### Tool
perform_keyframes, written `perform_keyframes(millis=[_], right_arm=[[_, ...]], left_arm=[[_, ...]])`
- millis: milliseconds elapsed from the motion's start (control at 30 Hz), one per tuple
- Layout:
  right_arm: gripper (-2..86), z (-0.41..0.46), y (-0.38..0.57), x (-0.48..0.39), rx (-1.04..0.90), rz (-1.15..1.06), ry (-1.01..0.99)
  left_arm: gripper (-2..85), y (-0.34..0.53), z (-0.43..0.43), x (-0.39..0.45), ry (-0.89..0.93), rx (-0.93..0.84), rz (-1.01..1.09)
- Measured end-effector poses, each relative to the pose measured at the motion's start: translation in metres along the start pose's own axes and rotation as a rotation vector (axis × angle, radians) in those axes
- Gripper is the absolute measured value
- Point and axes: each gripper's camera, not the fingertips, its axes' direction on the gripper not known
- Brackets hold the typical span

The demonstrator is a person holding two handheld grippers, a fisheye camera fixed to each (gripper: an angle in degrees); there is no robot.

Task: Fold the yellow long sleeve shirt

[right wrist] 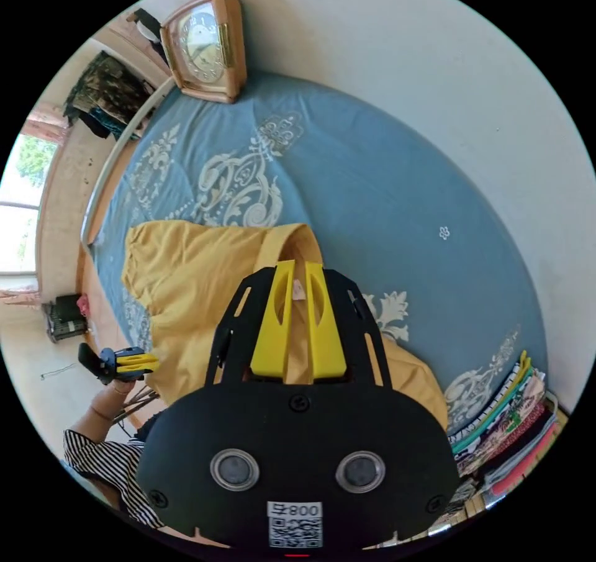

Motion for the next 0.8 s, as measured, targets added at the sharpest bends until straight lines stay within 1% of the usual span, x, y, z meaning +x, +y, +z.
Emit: perform_keyframes(millis=[67, 133, 200, 267, 333, 433, 500, 567, 633, 733, 800], right_arm=[[6.0, 0.001, 0.015, 0.007, 0.004, 0.024, 0.017], [6.7, -0.01, 0.05, 0.023, 0.085, 0.055, -0.099], [6.9, -0.017, 0.086, 0.034, 0.141, 0.078, -0.171], [7.3, -0.016, 0.122, 0.034, 0.146, 0.08, -0.177], [8.3, -0.008, 0.163, 0.022, 0.144, 0.061, -0.14], [9.4, 0.001, 0.184, 0.005, 0.126, 0.056, -0.124], [9.6, 0.005, 0.184, -0.006, 0.106, 0.049, -0.093], [8.9, 0.008, 0.179, -0.018, 0.079, 0.038, -0.054], [6.2, 0.012, 0.17, -0.031, 0.026, 0.029, 0.029], [2.6, 0.004, 0.165, -0.046, 0.005, 0.031, 0.108], [2.0, -0.011, 0.166, -0.052, 0.034, 0.042, 0.126]], left_arm=[[2.7, -0.011, 0.004, 0.007, 0.008, 0.002, 0.025], [2.8, -0.024, 0.007, 0.015, 0.027, 0.013, 0.058], [3.3, -0.047, 0.014, 0.024, 0.064, 0.019, 0.102], [3.6, -0.067, 0.021, 0.031, 0.076, 0.028, 0.133], [4.0, -0.088, 0.032, 0.038, 0.086, 0.017, 0.158], [5.2, -0.124, 0.052, 0.049, 0.088, 0.005, 0.191], [6.6, -0.158, 0.069, 0.053, 0.057, 0.0, 0.182], [7.6, -0.186, 0.079, 0.053, 0.038, 0.029, 0.151], [8.4, -0.216, 0.092, 0.051, 0.022, 0.033, 0.107], [7.8, -0.262, 0.121, 0.05, -0.051, -0.02, 0.066], [4.8, -0.287, 0.14, 0.049, -0.112, -0.075, 0.035]])
